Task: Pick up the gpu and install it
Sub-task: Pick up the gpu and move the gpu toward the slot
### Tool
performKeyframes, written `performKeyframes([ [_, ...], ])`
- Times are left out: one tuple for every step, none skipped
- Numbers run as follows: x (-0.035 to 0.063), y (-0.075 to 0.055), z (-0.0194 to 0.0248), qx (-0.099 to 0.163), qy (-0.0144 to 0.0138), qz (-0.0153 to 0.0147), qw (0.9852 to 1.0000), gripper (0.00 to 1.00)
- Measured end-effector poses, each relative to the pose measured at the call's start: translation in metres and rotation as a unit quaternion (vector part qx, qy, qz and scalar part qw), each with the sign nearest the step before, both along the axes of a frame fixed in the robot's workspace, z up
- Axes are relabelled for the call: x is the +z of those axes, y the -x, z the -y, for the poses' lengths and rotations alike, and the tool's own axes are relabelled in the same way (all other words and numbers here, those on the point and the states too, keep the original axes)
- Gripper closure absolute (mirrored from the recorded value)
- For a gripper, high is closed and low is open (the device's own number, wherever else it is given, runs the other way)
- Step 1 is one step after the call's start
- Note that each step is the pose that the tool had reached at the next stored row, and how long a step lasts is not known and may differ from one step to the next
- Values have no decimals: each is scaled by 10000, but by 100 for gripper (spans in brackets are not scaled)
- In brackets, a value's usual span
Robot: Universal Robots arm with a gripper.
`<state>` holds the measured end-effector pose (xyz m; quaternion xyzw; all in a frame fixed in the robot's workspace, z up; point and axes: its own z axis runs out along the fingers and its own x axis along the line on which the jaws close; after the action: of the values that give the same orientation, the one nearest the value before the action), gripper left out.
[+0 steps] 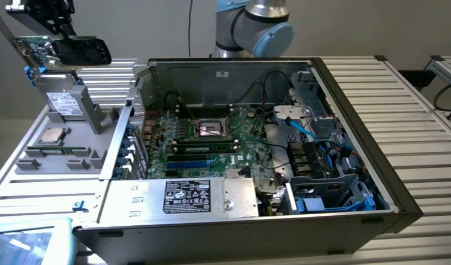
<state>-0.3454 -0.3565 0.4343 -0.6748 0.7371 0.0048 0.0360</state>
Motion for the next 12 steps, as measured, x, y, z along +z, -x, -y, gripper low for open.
performKeyframes([
  [36, 0, -3, 0, 0, 0, 10000, 73],
  [69, 0, -4, 0, 1, -1, 10000, 73],
  [102, 1, -5, 0, 11, 0, 10000, 73],
  [133, 1, -6, -1, 34, 0, 10000, 73],
  [163, 1, -7, 0, 60, -1, 10000, 73],
  [188, 1, -8, 0, 92, 0, 10000, 73],
  [202, 1, -9, 0, 127, 0, 9999, 73],
  [204, 1, -10, 0, 164, 1, 9999, 73],
  [204, 1, -9, 0, 178, 0, 9998, 73],
  [204, 1, -9, 0, 178, 0, 9998, 73],
  [204, 1, -9, 1, 179, 0, 9998, 73],
  [204, 1, -9, 1, 179, 0, 9998, 73],
])
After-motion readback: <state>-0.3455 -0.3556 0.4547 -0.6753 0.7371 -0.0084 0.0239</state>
